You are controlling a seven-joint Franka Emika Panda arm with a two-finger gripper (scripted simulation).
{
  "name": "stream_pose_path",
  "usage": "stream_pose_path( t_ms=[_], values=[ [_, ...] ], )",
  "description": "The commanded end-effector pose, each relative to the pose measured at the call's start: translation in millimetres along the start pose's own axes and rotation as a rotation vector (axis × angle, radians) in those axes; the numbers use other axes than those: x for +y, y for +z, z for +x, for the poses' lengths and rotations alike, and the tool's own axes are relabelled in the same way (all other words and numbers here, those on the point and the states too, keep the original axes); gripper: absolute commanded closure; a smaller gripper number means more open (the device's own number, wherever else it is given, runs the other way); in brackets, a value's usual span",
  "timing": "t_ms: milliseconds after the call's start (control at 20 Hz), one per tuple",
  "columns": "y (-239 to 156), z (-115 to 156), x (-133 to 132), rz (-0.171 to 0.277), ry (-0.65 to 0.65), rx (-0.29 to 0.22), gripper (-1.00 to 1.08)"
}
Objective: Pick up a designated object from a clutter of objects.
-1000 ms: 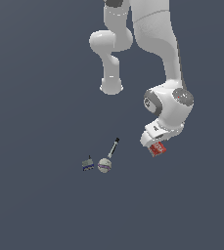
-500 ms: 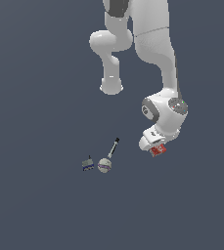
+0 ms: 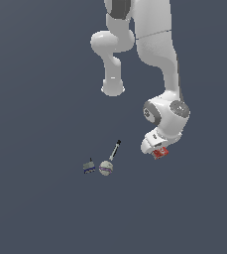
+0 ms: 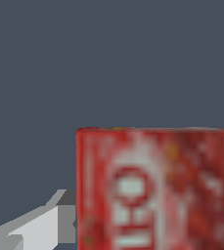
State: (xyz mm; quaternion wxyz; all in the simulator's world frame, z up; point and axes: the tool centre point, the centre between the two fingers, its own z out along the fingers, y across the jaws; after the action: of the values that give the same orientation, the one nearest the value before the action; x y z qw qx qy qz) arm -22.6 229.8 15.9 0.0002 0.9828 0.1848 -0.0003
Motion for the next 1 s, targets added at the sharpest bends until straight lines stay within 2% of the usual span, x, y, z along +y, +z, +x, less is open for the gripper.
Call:
stream_pose_path(
  t_ms=[0, 500, 950],
  values=[
    [1, 0, 0, 0.0, 0.0, 0.0, 1.08],
    [-14, 5, 3, 0.0, 0.0, 0.0, 1.08],
    [-69, 25, 13, 0.001, -0.001, 0.0, 1.08]
  ],
)
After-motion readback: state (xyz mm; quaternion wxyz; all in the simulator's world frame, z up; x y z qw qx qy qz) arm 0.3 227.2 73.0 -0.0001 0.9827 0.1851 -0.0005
